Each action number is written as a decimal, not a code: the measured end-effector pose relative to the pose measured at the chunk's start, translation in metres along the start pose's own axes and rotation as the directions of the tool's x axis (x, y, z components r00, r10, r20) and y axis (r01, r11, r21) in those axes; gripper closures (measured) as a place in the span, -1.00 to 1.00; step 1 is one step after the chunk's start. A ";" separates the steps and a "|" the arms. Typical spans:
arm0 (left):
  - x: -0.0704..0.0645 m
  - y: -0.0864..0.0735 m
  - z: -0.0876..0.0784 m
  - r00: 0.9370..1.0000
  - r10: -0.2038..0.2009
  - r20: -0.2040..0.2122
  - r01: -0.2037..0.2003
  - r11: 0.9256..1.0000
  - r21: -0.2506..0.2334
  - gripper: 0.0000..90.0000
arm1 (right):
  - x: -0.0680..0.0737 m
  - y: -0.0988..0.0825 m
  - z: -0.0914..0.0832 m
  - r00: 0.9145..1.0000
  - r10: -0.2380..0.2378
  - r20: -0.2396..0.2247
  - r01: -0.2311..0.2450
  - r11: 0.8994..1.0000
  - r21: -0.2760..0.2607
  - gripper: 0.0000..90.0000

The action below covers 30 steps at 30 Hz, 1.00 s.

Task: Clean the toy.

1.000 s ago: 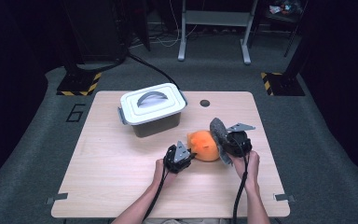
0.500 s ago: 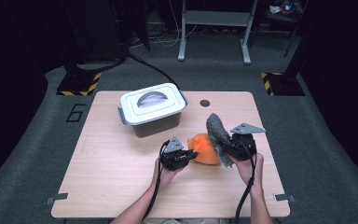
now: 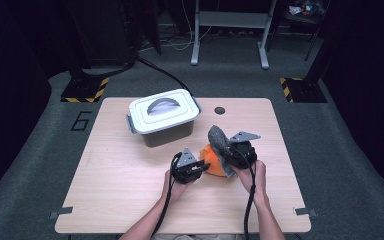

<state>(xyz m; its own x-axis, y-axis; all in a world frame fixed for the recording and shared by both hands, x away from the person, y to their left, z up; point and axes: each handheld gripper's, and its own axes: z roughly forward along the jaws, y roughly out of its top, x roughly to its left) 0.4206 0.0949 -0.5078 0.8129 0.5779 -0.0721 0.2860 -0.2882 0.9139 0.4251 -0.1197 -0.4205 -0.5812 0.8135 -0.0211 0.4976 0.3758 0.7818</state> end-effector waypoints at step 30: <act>0.006 -0.011 0.003 1.000 -0.011 0.002 0.011 0.999 -0.033 0.74 | -0.041 -0.029 -0.011 0.986 0.106 0.124 -0.109 0.994 0.012 0.69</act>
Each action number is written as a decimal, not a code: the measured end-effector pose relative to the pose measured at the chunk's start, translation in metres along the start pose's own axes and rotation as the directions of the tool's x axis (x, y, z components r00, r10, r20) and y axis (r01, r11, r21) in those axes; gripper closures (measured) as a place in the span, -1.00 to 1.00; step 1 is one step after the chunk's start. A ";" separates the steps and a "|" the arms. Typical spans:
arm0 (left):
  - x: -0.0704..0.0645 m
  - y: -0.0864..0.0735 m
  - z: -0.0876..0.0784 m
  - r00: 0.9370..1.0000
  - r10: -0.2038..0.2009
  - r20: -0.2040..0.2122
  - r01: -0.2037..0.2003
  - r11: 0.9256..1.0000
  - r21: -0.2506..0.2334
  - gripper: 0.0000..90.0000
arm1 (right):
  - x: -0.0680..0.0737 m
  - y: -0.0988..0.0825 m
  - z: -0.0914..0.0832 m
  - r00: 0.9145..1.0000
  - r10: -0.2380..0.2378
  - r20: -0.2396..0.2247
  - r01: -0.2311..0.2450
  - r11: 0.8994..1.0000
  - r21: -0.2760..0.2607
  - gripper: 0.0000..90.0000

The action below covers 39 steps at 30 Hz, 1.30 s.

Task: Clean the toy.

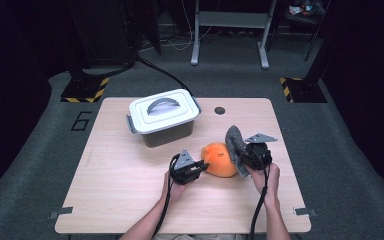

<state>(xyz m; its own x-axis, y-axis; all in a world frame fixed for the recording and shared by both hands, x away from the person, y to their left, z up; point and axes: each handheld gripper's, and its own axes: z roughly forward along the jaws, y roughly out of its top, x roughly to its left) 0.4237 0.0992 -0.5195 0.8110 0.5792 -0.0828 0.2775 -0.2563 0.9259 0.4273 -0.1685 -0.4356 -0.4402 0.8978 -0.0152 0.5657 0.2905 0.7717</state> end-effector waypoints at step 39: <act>-0.005 -0.001 -0.002 0.999 0.044 0.005 -0.044 0.999 -0.019 0.75 | 0.059 0.026 -0.005 0.982 -0.171 -0.078 0.168 0.984 -0.053 0.69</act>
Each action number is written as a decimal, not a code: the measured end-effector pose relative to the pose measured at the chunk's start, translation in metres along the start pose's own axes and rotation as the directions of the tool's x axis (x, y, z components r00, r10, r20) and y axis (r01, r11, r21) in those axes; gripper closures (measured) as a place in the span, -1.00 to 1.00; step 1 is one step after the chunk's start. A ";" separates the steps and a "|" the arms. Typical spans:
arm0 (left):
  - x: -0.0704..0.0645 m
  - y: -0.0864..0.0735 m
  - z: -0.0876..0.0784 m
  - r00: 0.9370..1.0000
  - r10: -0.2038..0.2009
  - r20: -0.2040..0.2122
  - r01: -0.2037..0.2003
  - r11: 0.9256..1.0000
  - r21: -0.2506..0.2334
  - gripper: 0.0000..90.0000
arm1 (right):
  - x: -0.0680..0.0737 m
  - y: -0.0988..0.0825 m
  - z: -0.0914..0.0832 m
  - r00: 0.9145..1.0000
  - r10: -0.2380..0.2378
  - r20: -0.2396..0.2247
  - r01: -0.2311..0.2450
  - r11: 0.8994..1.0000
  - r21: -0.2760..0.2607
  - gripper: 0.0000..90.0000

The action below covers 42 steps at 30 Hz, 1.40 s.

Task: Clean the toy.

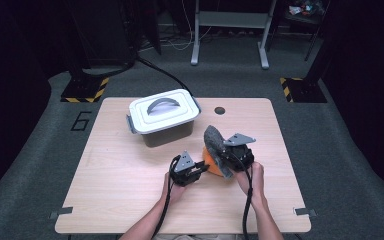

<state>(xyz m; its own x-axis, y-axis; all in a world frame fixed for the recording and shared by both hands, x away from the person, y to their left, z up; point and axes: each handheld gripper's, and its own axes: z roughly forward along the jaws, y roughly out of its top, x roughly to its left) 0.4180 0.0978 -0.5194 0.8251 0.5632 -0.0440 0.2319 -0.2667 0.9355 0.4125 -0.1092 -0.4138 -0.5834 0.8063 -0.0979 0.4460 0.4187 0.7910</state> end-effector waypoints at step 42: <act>0.000 0.000 0.000 1.000 -0.002 0.009 0.002 1.000 -0.003 0.74 | -0.096 -0.082 0.008 0.940 0.313 0.135 -0.329 0.937 0.120 0.69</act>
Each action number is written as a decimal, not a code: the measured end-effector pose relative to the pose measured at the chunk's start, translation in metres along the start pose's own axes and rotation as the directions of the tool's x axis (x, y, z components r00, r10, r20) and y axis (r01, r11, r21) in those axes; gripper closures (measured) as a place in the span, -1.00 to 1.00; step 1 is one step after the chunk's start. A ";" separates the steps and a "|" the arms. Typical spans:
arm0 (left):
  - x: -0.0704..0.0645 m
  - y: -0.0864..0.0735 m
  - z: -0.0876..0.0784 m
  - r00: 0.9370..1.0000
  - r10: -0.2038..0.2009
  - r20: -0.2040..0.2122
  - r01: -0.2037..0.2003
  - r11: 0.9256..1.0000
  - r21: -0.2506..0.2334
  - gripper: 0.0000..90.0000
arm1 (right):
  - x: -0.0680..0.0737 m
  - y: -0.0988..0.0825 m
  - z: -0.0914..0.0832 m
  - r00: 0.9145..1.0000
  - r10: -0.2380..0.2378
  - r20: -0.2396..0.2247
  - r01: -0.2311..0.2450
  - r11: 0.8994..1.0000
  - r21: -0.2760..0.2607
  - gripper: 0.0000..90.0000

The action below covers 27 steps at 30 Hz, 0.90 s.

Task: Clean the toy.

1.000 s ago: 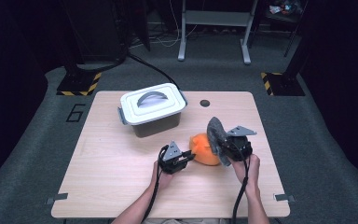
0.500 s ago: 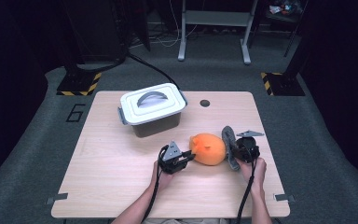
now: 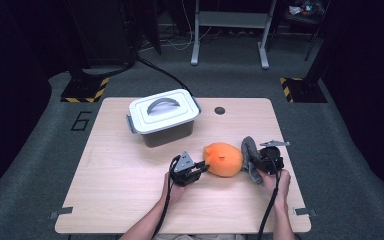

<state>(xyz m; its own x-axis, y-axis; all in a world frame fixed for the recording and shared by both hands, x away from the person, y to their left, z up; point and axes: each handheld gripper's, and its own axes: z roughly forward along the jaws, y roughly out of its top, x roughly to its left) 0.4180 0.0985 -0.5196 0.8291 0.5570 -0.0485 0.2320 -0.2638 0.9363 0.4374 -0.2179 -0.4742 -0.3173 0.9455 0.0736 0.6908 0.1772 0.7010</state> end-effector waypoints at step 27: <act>0.000 0.000 0.000 1.000 0.006 -0.010 -0.006 1.000 0.003 0.54 | 0.062 0.030 -0.028 0.977 -0.185 -0.108 0.176 0.980 -0.090 0.69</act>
<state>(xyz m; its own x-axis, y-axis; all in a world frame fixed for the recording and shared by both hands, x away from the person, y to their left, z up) 0.4179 0.0980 -0.5193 0.8255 0.5630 -0.0391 0.2280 -0.2694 0.9356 0.4204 -0.1613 -0.4291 -0.5078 0.8612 0.0187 0.5632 0.3155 0.7637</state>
